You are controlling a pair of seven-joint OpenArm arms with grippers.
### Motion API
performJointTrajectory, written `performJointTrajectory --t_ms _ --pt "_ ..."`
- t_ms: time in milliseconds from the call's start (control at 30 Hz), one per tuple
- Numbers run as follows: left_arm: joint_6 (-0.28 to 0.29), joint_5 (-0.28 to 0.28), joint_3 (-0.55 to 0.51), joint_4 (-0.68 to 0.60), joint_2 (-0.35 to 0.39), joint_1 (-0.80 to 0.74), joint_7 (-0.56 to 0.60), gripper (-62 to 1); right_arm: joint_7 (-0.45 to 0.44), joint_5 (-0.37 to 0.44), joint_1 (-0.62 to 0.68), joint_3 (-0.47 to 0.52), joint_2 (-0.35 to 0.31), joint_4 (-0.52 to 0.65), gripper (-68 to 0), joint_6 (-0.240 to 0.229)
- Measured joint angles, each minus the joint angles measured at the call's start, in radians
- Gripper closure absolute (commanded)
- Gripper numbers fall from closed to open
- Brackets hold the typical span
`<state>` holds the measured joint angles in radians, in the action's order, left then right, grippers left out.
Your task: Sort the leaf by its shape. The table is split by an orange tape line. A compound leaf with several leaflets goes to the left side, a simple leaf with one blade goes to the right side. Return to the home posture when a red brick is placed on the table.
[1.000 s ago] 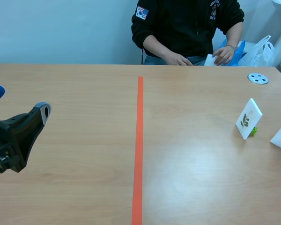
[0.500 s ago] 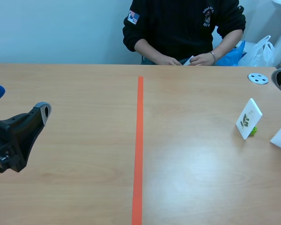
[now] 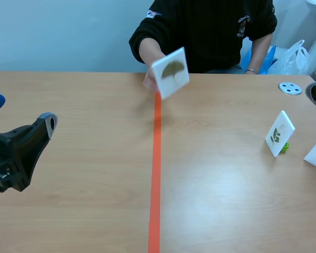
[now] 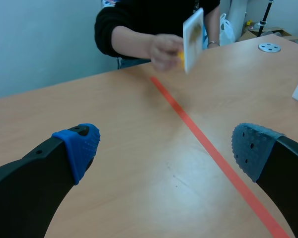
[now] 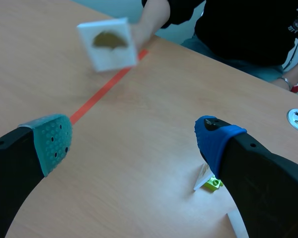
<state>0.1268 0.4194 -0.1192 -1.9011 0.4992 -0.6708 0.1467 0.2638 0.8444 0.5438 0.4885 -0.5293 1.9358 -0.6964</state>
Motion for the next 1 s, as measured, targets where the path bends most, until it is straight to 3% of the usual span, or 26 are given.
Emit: performJointTrajectory --t_ms 1000 --pt "0.0 0.0 0.0 0.0 -0.045 0.023 0.002 -57.0 0.0 -0.014 0.0 0.0 0.001 0.0 -50.6 0.0"
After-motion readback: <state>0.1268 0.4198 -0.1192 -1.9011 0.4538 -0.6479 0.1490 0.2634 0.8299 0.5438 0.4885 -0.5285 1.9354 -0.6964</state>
